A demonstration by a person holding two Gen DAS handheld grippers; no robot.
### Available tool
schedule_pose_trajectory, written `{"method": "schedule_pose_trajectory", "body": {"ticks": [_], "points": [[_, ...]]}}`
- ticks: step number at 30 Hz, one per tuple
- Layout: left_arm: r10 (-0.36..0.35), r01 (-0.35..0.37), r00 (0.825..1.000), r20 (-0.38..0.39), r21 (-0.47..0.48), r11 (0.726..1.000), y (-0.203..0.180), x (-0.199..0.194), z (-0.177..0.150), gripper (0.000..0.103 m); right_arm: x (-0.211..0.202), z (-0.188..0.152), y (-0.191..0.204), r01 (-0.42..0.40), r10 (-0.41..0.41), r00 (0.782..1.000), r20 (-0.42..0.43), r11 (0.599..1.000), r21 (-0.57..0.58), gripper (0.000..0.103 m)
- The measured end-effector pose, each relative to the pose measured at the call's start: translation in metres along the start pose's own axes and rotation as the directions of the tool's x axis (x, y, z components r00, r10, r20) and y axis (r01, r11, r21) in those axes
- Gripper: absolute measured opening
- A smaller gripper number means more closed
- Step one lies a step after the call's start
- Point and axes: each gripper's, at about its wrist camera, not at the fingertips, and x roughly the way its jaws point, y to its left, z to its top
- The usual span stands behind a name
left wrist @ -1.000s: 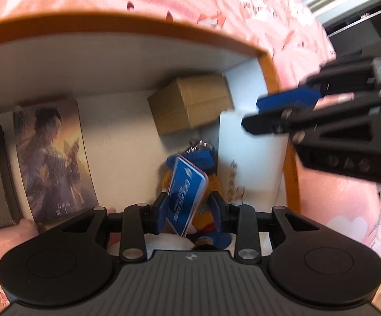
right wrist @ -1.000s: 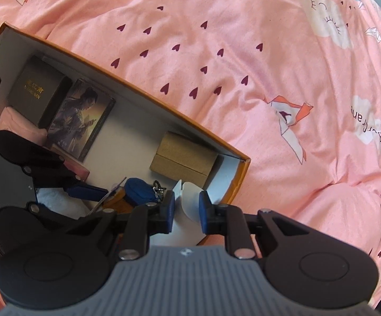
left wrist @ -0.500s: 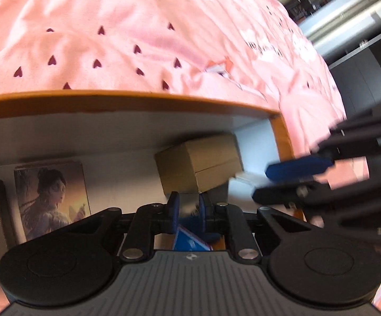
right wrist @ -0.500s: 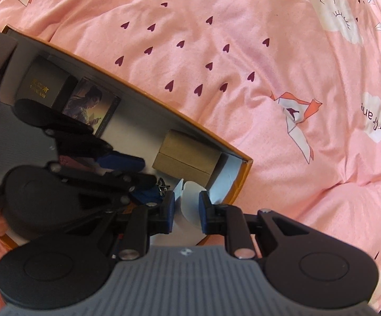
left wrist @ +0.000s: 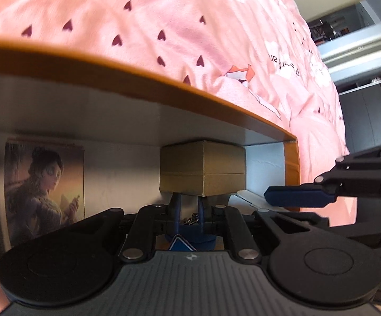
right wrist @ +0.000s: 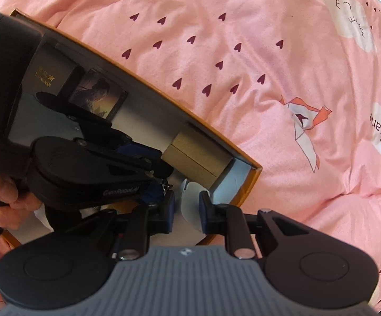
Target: Organize objects
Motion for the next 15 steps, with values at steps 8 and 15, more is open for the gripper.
{"method": "schedule_pose_trajectory", "body": {"ticks": [8, 15], "points": [[-0.051, 0.050, 0.999, -0.010, -0.052, 0.997, 0.013, 0.003, 0.000, 0.014, 0.013, 0.005, -0.003, -0.018, 0.018, 1.000, 0.015, 1.000, 0.012, 0.020], [-0.060, 0.060, 0.998, 0.003, -0.018, 0.998, 0.010, -0.009, -0.003, 0.013, 0.008, -0.006, 0.018, 0.053, -0.044, 0.995, 0.091, 0.993, -0.107, 0.031]]}}
